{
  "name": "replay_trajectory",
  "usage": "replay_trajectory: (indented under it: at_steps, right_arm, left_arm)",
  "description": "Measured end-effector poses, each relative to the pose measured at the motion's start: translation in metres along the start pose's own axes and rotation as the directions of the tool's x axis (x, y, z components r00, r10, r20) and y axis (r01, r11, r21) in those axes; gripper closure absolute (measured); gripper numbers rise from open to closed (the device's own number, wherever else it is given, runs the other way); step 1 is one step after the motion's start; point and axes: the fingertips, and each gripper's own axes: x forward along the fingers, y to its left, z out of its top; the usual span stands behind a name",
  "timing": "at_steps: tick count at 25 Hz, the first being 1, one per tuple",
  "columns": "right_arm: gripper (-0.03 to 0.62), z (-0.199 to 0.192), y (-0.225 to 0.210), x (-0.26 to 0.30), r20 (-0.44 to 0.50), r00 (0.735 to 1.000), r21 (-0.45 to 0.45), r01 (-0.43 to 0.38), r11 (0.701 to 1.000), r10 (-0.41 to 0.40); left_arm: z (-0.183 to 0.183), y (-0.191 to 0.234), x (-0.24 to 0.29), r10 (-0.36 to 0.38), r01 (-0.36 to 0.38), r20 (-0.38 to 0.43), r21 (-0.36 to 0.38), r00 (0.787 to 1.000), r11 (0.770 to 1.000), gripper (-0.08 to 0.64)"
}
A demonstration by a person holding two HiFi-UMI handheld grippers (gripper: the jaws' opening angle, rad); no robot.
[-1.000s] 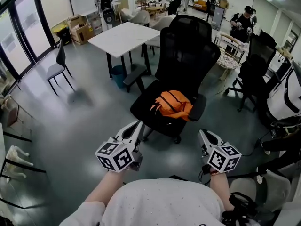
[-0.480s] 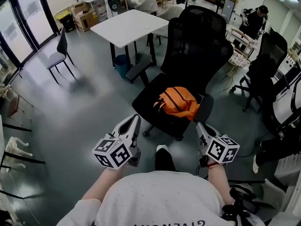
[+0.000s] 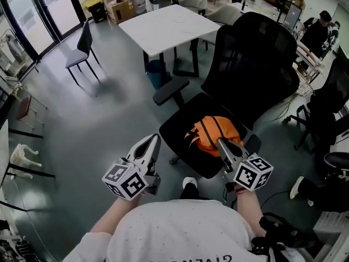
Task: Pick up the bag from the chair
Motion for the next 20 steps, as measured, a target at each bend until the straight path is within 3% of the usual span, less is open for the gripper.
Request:
replay_trajectory:
  at_steps: [3,7,11,14,18,19,20]
  right_arm:
    - [0.591,-0.007,-0.022,0.036,-0.069,0.996,-0.004,-0.057,0.998,0.057]
    - [0.591,-0.028,-0.054,0.074,-0.163,0.984,0.003,-0.068,0.998,0.068]
    - [0.591,-0.053,-0.09,0.119,-0.225,0.969,0.065,-0.089,0.994,0.101]
    - [0.591,-0.076,-0.12,0.145,-0.27,0.961,0.05,-0.043,0.998,0.055]
    - [0.574,-0.109,-0.167,0.167,-0.324,0.944,0.026,0.074,0.997,-0.062]
    - [0.494,-0.118,-0.176,0.17,-0.343,0.936,0.013,0.087,0.996,-0.077]
    - [0.463,-0.128,-0.182,0.175,-0.367,0.927,-0.001,0.087,0.996,-0.081]
  left_arm:
    - [-0.015,0.014,0.032,0.032,-0.031,-0.04,0.016,0.999,0.999,0.548]
    - [-0.038,0.035,0.06,0.1,-0.1,-0.12,0.0,0.988,0.995,0.548]
    - [-0.054,0.07,0.081,0.18,-0.184,-0.163,-0.011,0.97,0.983,0.548]
    - [-0.069,0.095,0.087,0.227,-0.236,-0.198,-0.022,0.953,0.971,0.548]
    - [-0.092,0.121,0.091,0.284,-0.302,-0.253,-0.036,0.925,0.952,0.548]
    - [-0.099,0.126,0.091,0.293,-0.315,-0.27,-0.04,0.917,0.948,0.548]
    - [-0.106,0.13,0.091,0.3,-0.324,-0.285,-0.043,0.91,0.945,0.548]
